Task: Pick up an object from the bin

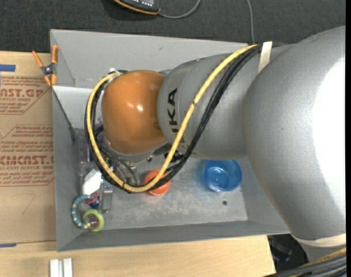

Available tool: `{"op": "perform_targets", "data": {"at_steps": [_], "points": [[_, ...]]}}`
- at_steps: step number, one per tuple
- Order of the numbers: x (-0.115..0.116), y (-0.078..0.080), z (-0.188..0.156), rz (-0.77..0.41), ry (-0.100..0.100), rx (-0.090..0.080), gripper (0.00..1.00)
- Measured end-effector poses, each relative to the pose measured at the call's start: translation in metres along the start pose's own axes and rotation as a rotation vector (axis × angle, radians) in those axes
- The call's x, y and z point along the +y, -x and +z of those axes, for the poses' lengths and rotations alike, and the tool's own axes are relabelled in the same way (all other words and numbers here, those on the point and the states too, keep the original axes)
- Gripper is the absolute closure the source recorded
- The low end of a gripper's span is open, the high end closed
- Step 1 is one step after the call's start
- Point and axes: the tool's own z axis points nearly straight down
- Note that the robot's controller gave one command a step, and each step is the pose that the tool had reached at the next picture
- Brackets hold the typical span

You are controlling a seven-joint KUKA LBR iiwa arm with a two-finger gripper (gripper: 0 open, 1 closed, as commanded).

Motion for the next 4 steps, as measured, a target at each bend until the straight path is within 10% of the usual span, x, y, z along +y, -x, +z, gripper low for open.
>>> {"op": "perform_targets", "data": {"at_steps": [1, 2, 4], "points": [[-0.001, 0.002, -0.005, 0.003, 0.002, -0.007, 0.0], [-0.032, 0.058, 0.089, -0.497, 0.0, -0.002, 0.0], [-0.032, 0.057, 0.092, -0.51, 0.001, 0.006, 0.0]]}}
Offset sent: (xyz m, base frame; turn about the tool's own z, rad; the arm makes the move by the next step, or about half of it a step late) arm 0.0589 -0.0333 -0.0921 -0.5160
